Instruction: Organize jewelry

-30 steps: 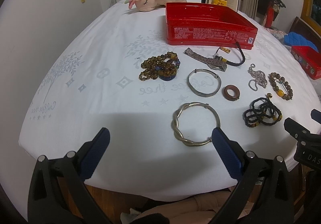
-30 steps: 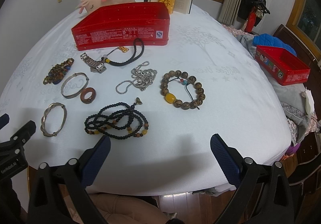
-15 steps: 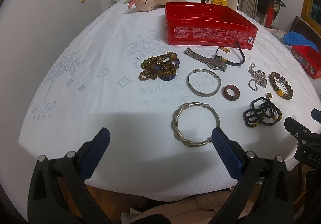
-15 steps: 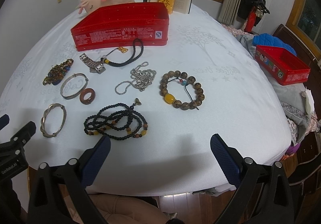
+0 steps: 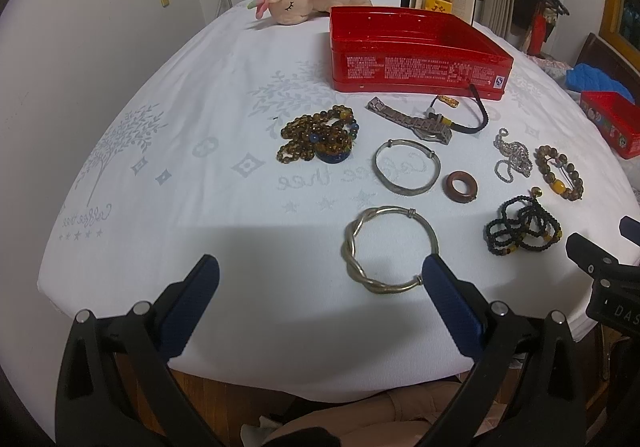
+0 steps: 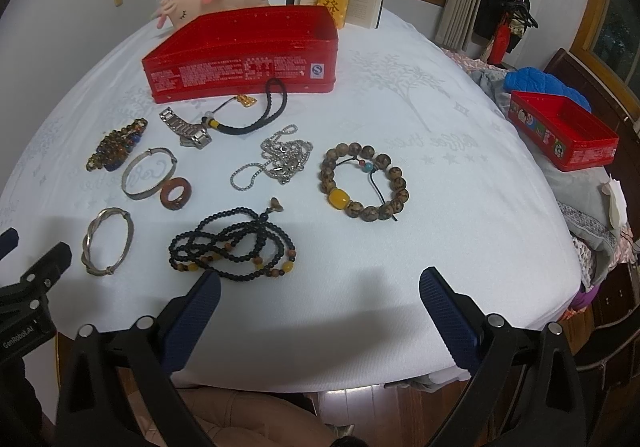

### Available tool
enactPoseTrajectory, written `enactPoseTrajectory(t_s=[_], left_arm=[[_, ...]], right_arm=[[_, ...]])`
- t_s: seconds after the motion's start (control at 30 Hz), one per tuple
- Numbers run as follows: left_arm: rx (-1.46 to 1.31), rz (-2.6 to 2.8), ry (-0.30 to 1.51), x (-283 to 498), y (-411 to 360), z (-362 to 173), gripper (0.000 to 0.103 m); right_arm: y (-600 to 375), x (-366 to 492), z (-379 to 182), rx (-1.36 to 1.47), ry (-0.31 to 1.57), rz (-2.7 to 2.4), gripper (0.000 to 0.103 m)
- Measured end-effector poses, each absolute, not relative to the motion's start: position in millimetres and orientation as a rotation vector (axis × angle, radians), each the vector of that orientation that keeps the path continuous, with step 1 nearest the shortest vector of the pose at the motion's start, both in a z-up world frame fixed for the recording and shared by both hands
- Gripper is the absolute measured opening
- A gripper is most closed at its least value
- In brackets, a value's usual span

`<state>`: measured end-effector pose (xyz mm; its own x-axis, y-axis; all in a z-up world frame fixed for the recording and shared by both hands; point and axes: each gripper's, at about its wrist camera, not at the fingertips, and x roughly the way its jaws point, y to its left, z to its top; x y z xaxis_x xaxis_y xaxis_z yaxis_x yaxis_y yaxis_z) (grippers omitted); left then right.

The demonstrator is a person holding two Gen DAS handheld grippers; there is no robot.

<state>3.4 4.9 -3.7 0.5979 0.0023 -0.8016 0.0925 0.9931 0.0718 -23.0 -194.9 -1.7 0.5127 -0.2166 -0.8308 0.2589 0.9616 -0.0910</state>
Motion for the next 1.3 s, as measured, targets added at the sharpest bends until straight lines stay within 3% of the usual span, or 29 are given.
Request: enactPoseTrajectory(t_s=[1.3], left_arm=[[0.055, -0.082, 0.911, 5, 15, -2, 0.1]], right_arm=[[-202, -15, -1, 0.064, 0.977, -0.292, 0.1]])
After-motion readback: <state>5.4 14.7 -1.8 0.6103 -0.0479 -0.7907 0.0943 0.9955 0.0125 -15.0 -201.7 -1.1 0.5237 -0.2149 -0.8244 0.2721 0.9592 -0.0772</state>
